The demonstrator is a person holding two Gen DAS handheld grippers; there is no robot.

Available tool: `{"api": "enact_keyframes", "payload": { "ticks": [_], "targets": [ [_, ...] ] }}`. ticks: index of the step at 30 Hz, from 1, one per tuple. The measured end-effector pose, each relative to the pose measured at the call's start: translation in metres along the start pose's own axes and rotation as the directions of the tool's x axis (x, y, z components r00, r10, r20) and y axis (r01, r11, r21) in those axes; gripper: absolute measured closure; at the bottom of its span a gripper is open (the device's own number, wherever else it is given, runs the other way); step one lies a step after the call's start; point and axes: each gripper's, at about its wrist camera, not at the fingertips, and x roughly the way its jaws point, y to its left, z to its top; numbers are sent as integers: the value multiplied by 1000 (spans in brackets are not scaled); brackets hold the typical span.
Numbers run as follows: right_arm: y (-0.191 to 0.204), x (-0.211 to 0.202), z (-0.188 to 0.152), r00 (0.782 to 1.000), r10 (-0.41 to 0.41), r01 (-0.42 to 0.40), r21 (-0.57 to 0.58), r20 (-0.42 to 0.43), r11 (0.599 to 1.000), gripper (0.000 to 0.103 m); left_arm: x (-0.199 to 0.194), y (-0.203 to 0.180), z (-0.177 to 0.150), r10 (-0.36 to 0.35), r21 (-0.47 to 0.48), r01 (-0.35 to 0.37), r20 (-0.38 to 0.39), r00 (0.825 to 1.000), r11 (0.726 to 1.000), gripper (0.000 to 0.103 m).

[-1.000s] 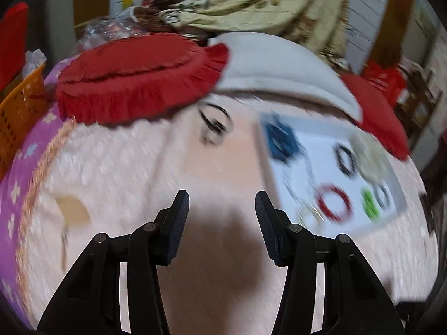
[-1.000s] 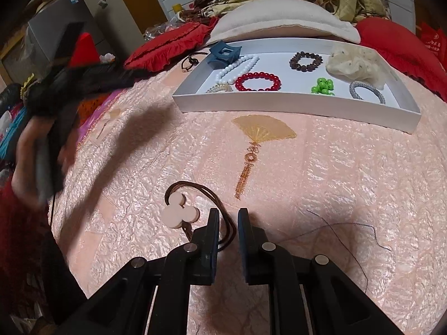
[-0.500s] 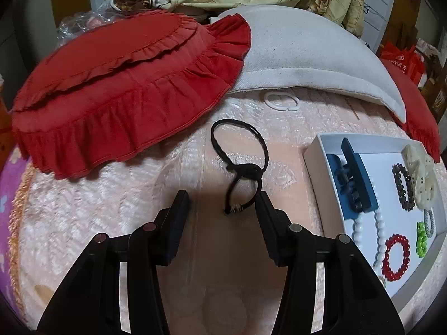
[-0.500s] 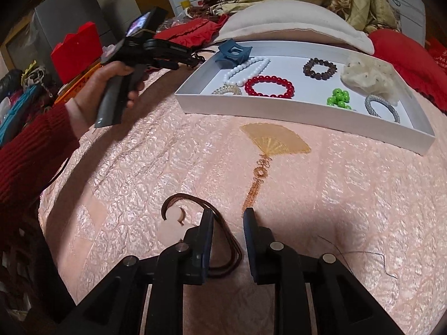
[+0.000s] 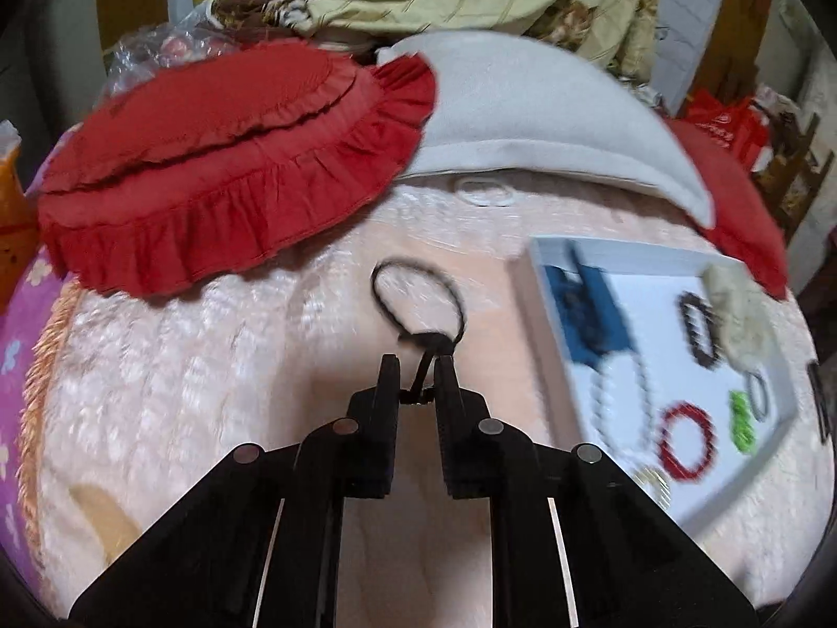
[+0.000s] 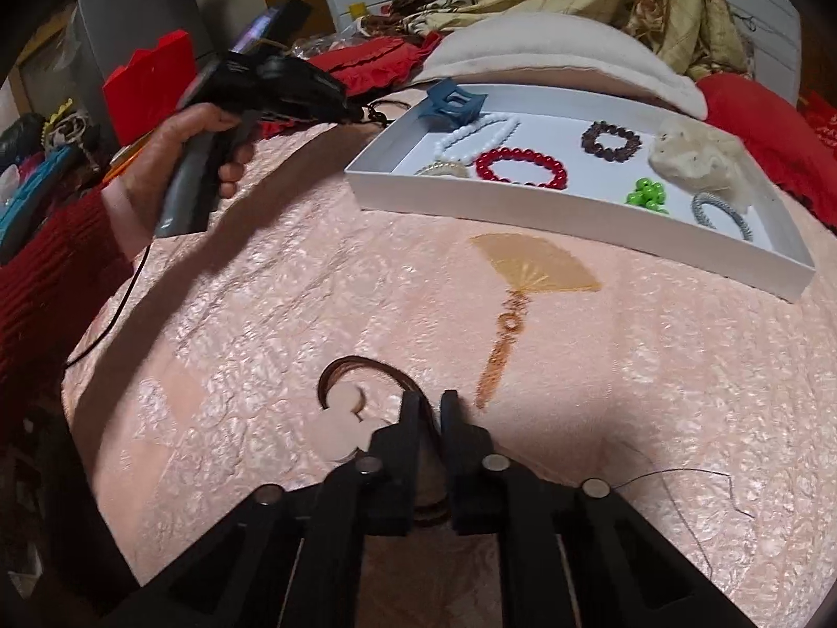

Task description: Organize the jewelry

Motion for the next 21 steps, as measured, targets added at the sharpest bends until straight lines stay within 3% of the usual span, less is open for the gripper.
{"api": "enact_keyframes", "payload": {
  "ticks": [15, 18, 21],
  "targets": [
    [-6, -70, -4, 989, 1, -11, 65, 145, 998, 100, -147, -84, -80, -122, 168, 102, 115, 986, 981, 91],
    [1, -67, -9, 992, -13, 11, 12, 122, 1000, 100, -161, -94, -96, -142, 177, 120, 118, 983, 977, 91],
    [2, -54, -13, 996, 17, -18, 14, 82, 1000, 99, -163, -101, -114, -157, 167, 139, 101, 982, 976, 91]
  ]
}}
